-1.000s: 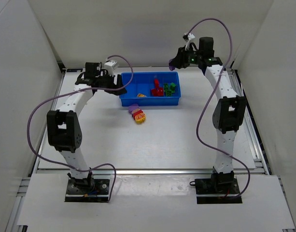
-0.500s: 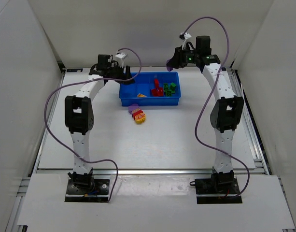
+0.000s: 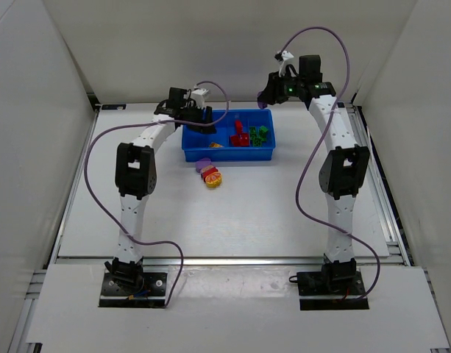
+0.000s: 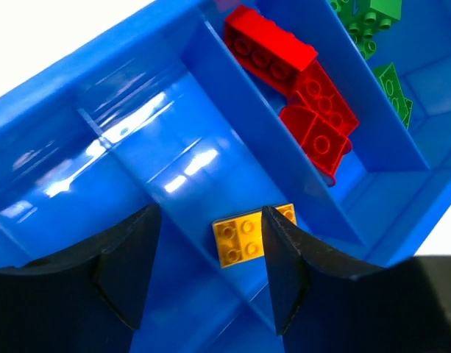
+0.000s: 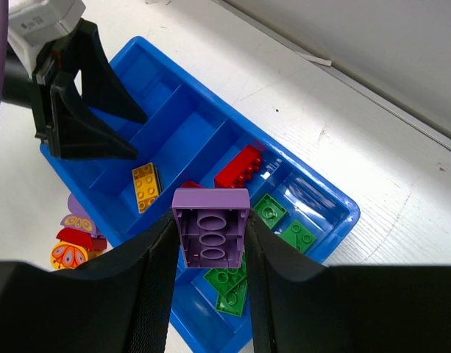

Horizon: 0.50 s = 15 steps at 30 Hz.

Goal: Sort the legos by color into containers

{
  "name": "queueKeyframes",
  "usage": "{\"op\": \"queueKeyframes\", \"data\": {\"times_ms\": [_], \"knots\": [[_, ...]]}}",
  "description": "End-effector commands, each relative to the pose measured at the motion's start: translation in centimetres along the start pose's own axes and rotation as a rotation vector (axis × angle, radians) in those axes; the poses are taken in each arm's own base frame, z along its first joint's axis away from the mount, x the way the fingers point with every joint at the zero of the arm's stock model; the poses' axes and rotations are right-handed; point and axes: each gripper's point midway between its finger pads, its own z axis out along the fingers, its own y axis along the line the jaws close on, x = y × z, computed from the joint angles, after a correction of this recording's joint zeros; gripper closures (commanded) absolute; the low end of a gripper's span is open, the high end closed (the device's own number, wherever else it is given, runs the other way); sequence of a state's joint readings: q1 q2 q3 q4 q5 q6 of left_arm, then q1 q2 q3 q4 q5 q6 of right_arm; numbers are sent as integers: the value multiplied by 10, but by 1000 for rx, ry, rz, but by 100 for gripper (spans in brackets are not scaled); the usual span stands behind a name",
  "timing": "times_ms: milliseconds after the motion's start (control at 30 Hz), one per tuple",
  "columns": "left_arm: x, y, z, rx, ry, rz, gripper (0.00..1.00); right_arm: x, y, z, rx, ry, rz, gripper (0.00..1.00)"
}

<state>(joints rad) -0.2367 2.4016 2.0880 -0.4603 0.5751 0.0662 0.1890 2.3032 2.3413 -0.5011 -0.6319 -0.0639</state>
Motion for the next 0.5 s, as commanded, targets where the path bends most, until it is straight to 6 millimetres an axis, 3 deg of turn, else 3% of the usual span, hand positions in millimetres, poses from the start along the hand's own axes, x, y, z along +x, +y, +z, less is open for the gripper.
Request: {"op": "queueKeyframes", "data": {"times_ms": [0, 167, 233, 400, 433, 467], "knots": [[-27, -10, -8, -43, -40, 32, 33, -20, -2, -10, 22, -40, -41, 97], [-39, -3, -16, -73, -94, 12, 32, -27, 5, -9, -20, -66, -67, 97], [-63, 4, -33, -101, -178, 38, 32, -30, 13, -5, -40, -72, -80, 97], [-93, 16, -67, -153, -288, -7, 25, -42, 35, 8, -116, -119, -121, 97], [-110, 20, -86, -180, -343, 1, 21, -40, 47, 17, -153, -116, -126, 97], [-106, 22, -90, -190, -345, -5, 19, -44, 54, 23, -173, -131, -138, 97]]}}
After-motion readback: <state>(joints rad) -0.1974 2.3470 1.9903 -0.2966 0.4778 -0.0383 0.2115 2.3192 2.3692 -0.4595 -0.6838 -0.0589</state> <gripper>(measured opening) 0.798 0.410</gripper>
